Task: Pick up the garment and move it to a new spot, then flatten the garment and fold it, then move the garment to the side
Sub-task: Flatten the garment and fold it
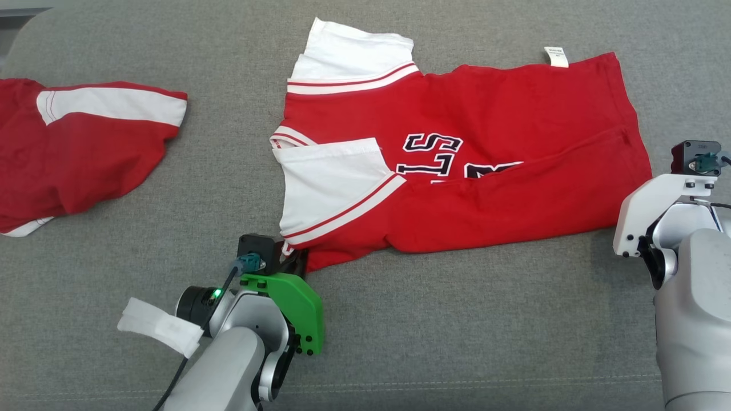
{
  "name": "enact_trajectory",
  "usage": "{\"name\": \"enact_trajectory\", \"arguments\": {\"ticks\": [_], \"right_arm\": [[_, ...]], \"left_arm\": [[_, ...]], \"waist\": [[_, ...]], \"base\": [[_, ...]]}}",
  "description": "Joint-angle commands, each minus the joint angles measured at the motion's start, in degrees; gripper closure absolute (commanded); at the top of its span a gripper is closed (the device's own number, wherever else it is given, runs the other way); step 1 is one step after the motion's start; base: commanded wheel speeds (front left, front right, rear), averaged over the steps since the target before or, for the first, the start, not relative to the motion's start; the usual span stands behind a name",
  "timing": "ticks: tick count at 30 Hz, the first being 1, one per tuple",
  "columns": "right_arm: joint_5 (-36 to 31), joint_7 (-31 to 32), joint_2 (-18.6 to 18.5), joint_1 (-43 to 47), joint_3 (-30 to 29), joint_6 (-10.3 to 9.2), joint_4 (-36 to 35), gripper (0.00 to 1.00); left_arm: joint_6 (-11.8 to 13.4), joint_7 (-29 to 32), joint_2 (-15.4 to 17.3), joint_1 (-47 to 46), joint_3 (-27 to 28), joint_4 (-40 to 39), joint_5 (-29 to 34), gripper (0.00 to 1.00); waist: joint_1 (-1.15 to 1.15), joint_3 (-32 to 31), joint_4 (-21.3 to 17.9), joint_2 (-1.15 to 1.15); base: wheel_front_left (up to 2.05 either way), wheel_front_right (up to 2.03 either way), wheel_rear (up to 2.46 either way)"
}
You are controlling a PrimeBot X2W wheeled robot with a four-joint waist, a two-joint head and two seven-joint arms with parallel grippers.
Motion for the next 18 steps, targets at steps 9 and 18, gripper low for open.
{"name": "enact_trajectory", "arguments": {"ticks": [9, 18], "right_arm": [[0.5, -0.9, 0.2, 0.8, -1.2, -0.07, -2.8, 0.0], [0.6, 0.2, 0.4, 1.6, -1.3, -0.07, -3.6, 0.0]], "left_arm": [[0.4, 0.0, 0.6, -0.1, 0.0, -0.4, -0.5, 0.14], [1.0, 0.2, 0.8, -0.1, -0.1, -1.4, -0.8, 0.0]], "waist": [[0.0, -0.2, -0.2, 0.0], [0.0, -0.6, -0.1, 0.0]], "base": [[0.0, 0.0, 0.0], [0.0, 0.0, 0.0]]}}
